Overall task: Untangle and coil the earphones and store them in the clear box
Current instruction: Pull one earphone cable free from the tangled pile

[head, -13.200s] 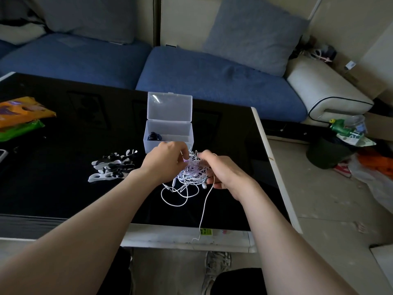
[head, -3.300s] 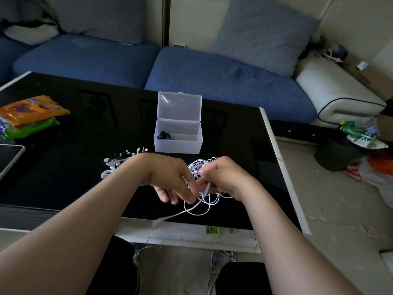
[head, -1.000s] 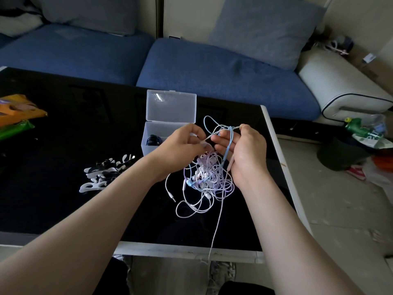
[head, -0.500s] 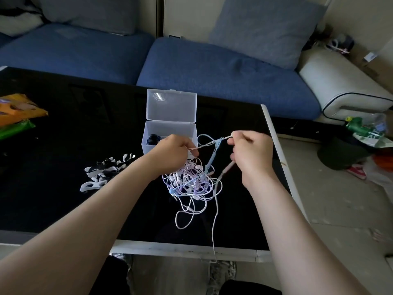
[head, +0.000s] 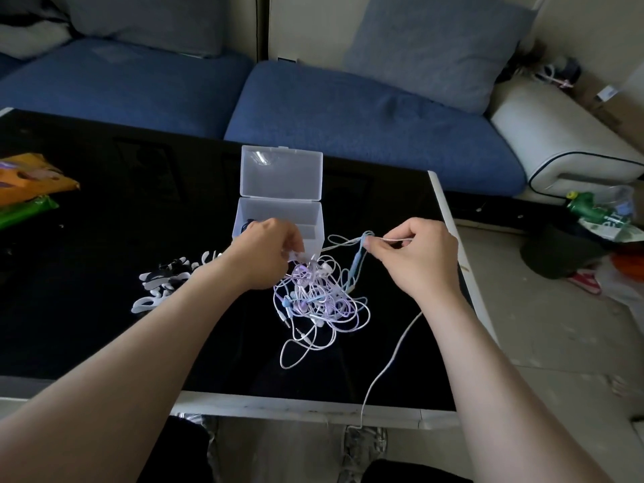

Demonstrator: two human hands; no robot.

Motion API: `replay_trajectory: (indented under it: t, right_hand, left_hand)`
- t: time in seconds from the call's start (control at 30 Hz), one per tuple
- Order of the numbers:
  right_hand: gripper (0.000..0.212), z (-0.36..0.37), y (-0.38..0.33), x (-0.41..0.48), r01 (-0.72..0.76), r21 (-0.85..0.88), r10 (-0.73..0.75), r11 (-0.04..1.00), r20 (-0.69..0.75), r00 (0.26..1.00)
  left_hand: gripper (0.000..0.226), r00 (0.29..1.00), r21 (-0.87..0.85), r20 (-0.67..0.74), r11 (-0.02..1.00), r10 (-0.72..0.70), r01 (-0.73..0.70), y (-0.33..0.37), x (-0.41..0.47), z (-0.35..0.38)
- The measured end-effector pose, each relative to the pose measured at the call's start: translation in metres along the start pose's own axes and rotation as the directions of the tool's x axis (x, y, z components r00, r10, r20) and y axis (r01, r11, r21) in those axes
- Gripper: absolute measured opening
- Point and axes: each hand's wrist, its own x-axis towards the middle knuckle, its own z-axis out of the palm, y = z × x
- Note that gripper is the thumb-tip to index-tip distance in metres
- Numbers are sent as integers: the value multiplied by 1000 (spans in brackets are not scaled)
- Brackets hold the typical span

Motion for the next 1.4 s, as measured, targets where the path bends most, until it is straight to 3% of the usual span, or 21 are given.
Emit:
replay_trajectory:
  t: [0.1, 0.3, 0.4, 0.53, 0.63, 0.8, 0.93, 1.1, 1.27, 1.4]
  right_hand:
    - [44, 0, -3, 0, 7, -12, -7, 1000, 28, 1000]
    - [31, 0, -1, 3, 50, -12, -46, 999, 228, 973]
    - [29, 0, -3, 0, -35, 44, 20, 998, 301, 953]
    - [28, 5, -6, 0, -207, 253, 104, 945, 368, 924]
    - [22, 1, -11, 1, -183, 238, 92, 954, 347, 933]
    - [10, 1, -15, 3, -116, 279, 24, 953, 314, 949]
    - [14, 7, -16, 1, -115, 329, 9, 937, 306, 952]
    - [23, 10, -20, 1, -241, 495, 92, 835, 306, 948]
    - [19, 11, -30, -3, -247, 603, 6, 758, 373, 928]
    - [23, 11, -31, -6, -185, 550, -55, 814, 390, 919]
  left_hand:
    - [46, 999, -13, 37, 1000, -2, 3, -4, -1, 1]
    - [64, 982, -134, 185, 991, 45, -20, 4, -5, -5]
    - [51, 976, -201, 213, 980, 32, 12, 9, -7, -6]
    - [9, 978, -306, 209, 951, 15, 51, 15, -8, -6]
    - [17, 975, -300, 220, 951, -1, 69, 15, -7, -1]
    - [11, 971, -221, 220, 974, 93, -43, 11, -4, 3]
    - [10, 992, -240, 102, 970, 76, -49, 15, -4, 1]
    - [10, 996, -338, -83, 939, 29, -55, 17, -4, -5]
    - [11, 977, -416, -165, 888, 137, -195, 21, -5, -5]
    - [8, 945, -366, -266, 886, 192, -284, 25, -7, -6]
